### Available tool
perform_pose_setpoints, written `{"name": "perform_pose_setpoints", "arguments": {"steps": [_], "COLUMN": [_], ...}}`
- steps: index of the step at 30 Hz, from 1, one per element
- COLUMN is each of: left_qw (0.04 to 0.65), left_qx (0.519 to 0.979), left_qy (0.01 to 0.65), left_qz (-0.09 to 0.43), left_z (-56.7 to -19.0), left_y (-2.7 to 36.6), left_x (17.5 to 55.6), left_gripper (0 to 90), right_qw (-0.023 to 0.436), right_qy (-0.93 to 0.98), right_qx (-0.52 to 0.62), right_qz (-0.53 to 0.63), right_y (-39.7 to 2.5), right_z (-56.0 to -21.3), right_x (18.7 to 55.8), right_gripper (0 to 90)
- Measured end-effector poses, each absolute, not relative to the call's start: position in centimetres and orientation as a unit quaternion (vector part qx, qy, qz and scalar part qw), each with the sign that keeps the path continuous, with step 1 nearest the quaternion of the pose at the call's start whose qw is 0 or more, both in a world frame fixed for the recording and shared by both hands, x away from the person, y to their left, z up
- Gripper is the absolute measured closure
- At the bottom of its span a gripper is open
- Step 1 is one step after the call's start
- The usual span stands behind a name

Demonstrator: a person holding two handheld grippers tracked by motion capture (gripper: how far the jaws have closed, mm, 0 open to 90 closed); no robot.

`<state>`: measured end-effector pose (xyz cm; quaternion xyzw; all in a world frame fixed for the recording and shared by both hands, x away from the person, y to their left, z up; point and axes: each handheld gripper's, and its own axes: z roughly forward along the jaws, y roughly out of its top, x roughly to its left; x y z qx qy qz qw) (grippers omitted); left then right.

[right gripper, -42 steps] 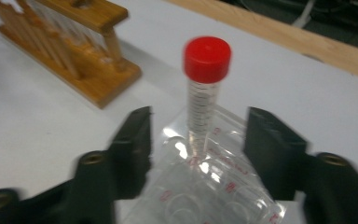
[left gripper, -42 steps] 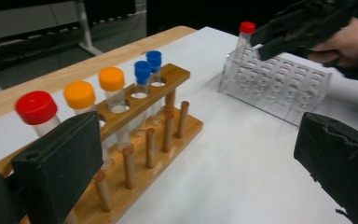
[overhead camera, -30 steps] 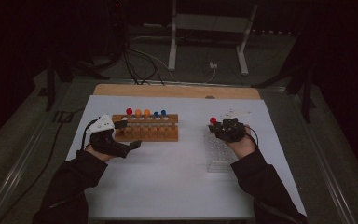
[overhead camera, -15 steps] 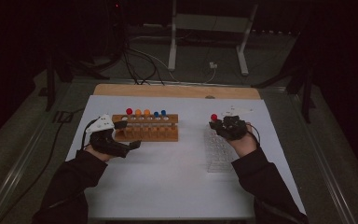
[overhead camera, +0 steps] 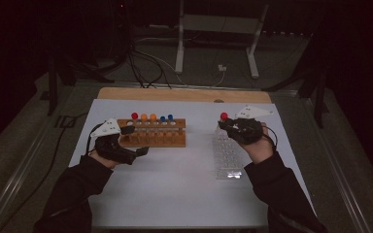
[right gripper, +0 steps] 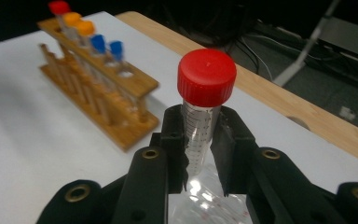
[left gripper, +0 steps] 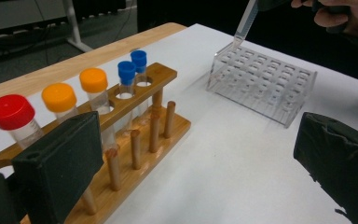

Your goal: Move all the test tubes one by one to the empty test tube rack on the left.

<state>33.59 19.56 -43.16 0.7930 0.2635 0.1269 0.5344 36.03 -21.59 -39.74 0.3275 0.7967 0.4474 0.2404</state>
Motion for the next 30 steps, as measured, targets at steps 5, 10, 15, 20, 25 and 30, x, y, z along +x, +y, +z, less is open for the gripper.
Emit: {"name": "perform_pose_setpoints", "arguments": {"steps": [5,10,15,20,25,30], "left_qw": [0.538,0.538,0.544,0.546,0.551,0.554], "left_qx": [0.794,0.798,0.799,0.803,0.804,0.808], "left_qy": [0.257,0.247,0.236,0.221,0.203,0.184], "left_qz": [0.119,0.112,0.103,0.097,0.086,0.079], "left_z": [-42.9,-42.6,-42.3,-42.0,-41.6,-41.3], "left_y": [19.1,18.3,17.3,15.9,14.5,13.0], "left_x": [33.3,33.0,32.7,32.3,32.0,31.9], "left_gripper": [2.2,2.2,2.2,2.3,2.6,7.0], "right_qw": [0.222,0.201,0.184,0.166,0.151,0.142], "right_qy": [0.806,0.818,0.83,0.839,0.845,0.851], "right_qx": [0.305,0.283,0.265,0.252,0.244,0.236], "right_qz": [0.457,0.458,0.456,0.453,0.452,0.447], "right_y": [-20.3,-19.0,-17.7,-16.6,-15.7,-14.9], "right_z": [-39.7,-40.4,-41.3,-42.2,-43.1,-43.7], "right_x": [34.6,33.3,32.3,31.5,31.0,30.7], "right_gripper": [75.2,75.2,75.1,75.1,75.1,75.2]}}
